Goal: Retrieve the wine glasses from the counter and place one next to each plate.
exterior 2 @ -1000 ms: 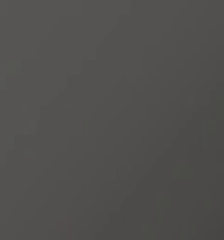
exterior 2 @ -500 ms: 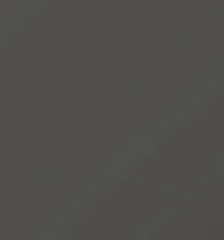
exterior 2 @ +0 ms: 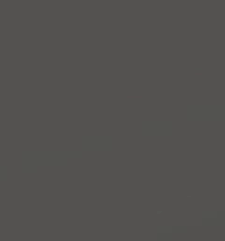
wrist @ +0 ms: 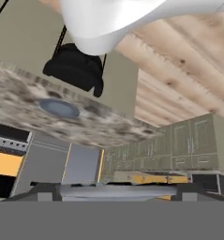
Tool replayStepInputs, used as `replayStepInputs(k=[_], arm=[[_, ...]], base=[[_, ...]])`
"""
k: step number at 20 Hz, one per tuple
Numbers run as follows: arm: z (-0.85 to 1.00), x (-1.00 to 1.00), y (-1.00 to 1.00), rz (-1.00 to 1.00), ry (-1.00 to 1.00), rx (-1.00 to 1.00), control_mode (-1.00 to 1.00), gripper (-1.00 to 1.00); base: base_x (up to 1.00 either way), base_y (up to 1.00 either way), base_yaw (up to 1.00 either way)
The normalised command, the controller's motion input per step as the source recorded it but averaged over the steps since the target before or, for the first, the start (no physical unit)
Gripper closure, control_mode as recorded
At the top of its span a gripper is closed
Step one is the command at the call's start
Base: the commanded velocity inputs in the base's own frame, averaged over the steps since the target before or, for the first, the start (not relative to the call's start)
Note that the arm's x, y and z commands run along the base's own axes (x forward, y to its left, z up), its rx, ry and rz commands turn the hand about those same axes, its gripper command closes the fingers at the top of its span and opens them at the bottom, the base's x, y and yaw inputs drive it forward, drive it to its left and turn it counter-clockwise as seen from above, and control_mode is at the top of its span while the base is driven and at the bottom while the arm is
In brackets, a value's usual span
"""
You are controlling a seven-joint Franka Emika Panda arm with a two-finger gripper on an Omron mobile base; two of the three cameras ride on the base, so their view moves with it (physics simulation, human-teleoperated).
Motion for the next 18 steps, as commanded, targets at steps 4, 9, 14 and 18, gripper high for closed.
replayStepInputs(k=[4,9,14,18], arm=[[0.00,0.00,0.00,0.00,0.00,0.00,1.00,1.00],[0.00,0.00,0.00,0.00,0.00,0.00,1.00,1.00],[0.00,0.00,0.00,0.00,0.00,0.00,1.00,1.00],[0.00,0.00,0.00,0.00,0.00,0.00,1.00,1.00]], base=[[0.46,-0.69,0.59],[0.21,-0.10,0.43],[0.01,0.04,0.35],[0.17,0.09,0.44]])
